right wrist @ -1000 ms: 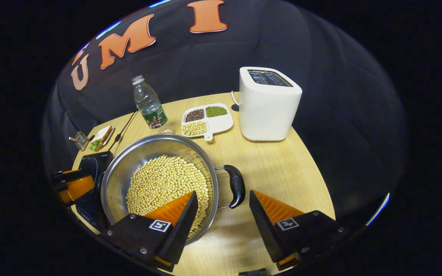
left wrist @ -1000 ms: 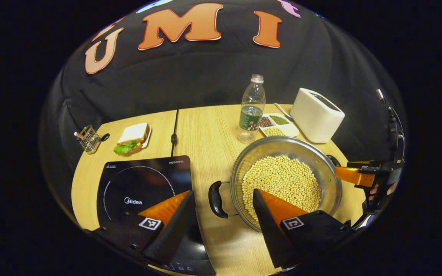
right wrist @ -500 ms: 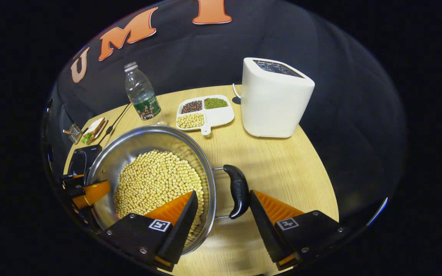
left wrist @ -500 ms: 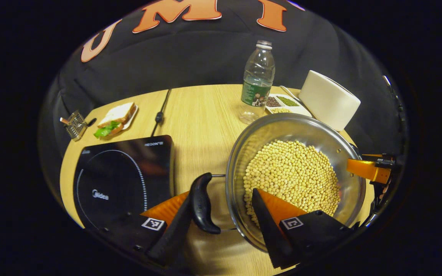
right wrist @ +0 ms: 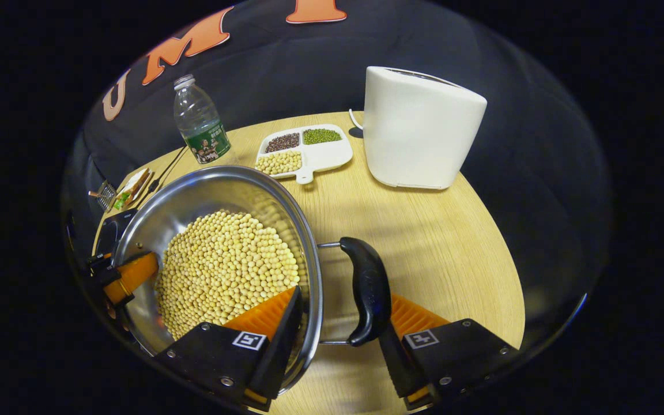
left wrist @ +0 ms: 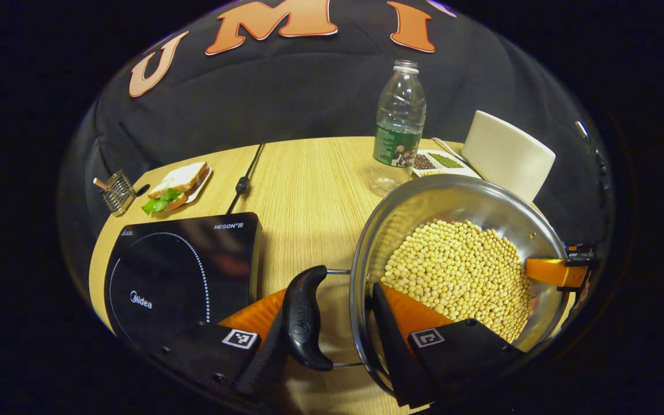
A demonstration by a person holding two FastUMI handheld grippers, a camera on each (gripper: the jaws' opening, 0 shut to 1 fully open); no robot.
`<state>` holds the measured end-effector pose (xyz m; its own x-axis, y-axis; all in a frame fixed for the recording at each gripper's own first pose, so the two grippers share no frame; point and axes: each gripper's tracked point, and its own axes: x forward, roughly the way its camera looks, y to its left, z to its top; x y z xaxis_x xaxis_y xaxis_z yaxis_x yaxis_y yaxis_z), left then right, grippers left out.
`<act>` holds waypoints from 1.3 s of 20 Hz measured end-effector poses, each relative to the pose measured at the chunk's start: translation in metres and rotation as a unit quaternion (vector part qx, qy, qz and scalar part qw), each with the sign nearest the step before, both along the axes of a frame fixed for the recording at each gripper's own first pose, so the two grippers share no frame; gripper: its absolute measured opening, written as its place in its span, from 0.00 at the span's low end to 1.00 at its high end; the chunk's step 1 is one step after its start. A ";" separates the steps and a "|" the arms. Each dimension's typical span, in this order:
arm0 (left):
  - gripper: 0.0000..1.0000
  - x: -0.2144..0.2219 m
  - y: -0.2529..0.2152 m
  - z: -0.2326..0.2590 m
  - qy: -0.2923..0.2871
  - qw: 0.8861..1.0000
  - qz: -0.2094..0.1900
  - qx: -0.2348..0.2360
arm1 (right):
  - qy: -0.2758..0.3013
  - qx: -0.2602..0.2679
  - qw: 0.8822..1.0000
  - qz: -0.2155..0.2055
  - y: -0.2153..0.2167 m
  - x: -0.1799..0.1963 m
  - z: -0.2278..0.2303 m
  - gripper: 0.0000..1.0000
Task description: First push the handle of the pot to place it horizontally, then grasp the pot with both hands and set it on the induction cooktop.
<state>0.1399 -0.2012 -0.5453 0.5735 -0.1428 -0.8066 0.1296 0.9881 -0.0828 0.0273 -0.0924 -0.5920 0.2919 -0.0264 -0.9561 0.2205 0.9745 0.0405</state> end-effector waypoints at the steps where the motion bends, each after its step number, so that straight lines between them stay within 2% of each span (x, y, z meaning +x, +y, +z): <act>1: 0.82 0.000 0.000 0.001 -0.004 1.000 0.001 0.001 | 0.000 -0.002 1.000 0.001 0.000 0.000 0.001 0.72; 4: 0.80 0.003 0.000 0.003 -0.012 1.000 0.003 -0.001 | -0.008 -0.006 1.000 -0.006 0.001 -0.001 0.007 0.66; 5: 0.75 0.001 -0.001 0.004 -0.014 1.000 0.005 -0.005 | -0.011 -0.013 1.000 -0.002 0.000 -0.001 0.010 0.65; 7: 0.74 0.000 0.000 0.015 -0.036 0.999 -0.001 0.005 | -0.024 -0.030 0.999 0.007 0.000 0.002 0.021 0.64; 9: 0.77 -0.002 0.004 0.028 -0.051 0.999 -0.001 0.004 | -0.038 -0.031 0.999 -0.001 0.001 0.003 0.037 0.64; 12: 0.72 -0.005 0.011 0.049 -0.069 0.998 -0.001 0.007 | -0.054 -0.039 0.998 0.002 0.001 -0.003 0.060 0.64; 13: 0.75 -0.009 0.014 0.056 -0.073 0.997 0.001 0.005 | -0.055 -0.038 0.998 0.003 0.004 -0.005 0.068 0.64; 15: 0.75 -0.015 0.025 0.066 -0.079 0.997 0.006 0.003 | -0.063 -0.038 0.997 0.008 0.012 -0.007 0.080 0.64; 16: 0.78 -0.018 0.031 0.071 -0.084 0.996 0.009 0.002 | -0.067 -0.040 0.997 0.011 0.016 -0.007 0.086 0.64; 21: 0.72 -0.032 0.071 0.098 -0.098 0.995 0.029 0.005 | -0.087 -0.036 0.995 0.030 0.052 -0.001 0.113 0.64; 22: 0.75 -0.033 0.079 0.104 -0.102 0.994 0.031 0.008 | -0.090 -0.032 0.995 0.033 0.059 0.001 0.116 0.64; 25: 0.75 -0.039 0.107 0.113 -0.110 0.993 0.043 0.016 | -0.093 -0.022 0.994 0.045 0.084 0.005 0.122 0.64; 26: 0.72 -0.042 0.117 0.115 -0.109 0.993 0.047 0.017 | -0.095 -0.021 0.994 0.049 0.094 0.008 0.122 0.64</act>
